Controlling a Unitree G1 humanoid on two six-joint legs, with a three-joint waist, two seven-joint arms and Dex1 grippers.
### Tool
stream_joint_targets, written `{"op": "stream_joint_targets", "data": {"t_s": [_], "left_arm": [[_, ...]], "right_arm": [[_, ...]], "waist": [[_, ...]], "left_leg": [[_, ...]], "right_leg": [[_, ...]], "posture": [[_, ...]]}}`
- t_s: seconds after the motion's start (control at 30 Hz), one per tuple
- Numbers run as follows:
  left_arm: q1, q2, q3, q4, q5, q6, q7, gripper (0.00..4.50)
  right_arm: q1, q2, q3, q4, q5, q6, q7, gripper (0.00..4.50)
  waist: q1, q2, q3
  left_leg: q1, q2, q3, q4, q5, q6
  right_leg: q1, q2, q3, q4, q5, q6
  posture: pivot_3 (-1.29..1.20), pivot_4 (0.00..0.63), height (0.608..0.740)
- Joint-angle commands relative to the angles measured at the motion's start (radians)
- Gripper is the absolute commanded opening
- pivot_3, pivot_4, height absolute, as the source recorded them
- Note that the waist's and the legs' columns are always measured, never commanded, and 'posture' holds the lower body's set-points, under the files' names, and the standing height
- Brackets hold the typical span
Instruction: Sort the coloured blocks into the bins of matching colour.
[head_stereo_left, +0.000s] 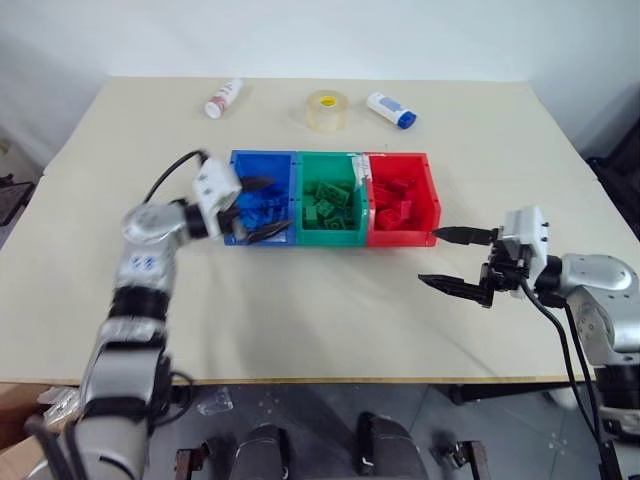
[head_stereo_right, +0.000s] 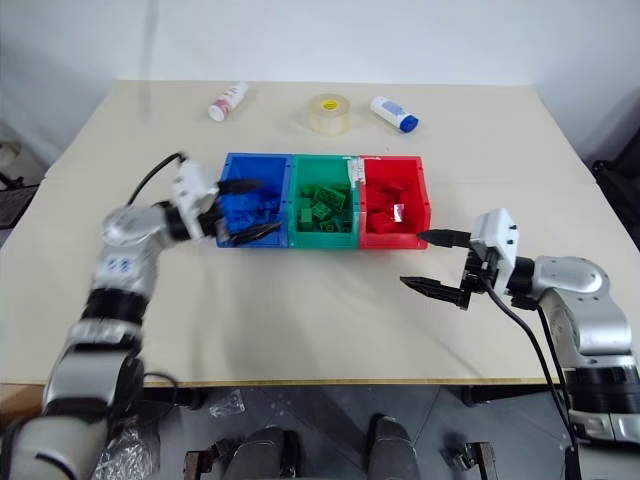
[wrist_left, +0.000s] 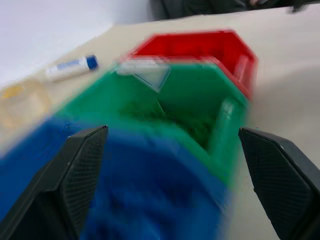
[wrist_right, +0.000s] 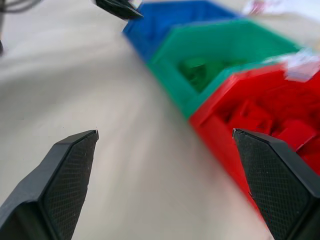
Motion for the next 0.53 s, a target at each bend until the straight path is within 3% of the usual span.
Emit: {"op": "stream_joint_targets", "data": {"t_s": [0.03,0.13,0.23,0.53], "left_arm": [[0.115,0.027,0.038,-0.244,-0.077,0.116,0.043,4.44],[0.324,0.055,0.105,-0.42,-0.126,0.175,0.081,4.44],[0.413,0.072,0.141,-0.47,-0.144,0.183,0.102,4.44],[0.409,0.108,0.164,-0.419,-0.177,0.175,0.112,4.44]], "right_arm": [[-0.027,-0.011,0.018,0.038,-0.024,-0.024,0.051,4.5],[-0.043,-0.015,0.044,0.081,-0.056,-0.038,0.087,4.5],[-0.057,-0.016,0.05,0.115,-0.073,-0.053,0.109,4.5],[-0.069,-0.009,0.038,0.165,-0.089,-0.087,0.124,4.5]], "waist": [[0.004,0.0,0.0],[0.011,0.0,0.0],[0.013,0.0,0.0],[0.01,0.0,0.0]], "left_leg": [[0.0,0.0,0.0,0.0,0.0,0.0],[0.0,0.0,0.0,0.002,0.0,0.0],[0.0,0.0,0.0,0.002,0.0,0.0],[0.001,0.0,0.0,0.002,0.0,0.0]], "right_leg": [[0.0,0.0,0.0,0.001,0.0,0.0],[0.001,0.0,0.0,0.002,0.0,0.0],[0.001,0.0,0.0,0.002,0.0,0.0],[0.001,0.0,0.0,0.002,0.0,0.0]], "posture": [[0.0,0.15,0.74],[0.0,0.15,0.74],[0.0,0.15,0.74],[0.0,0.15,0.74]]}}
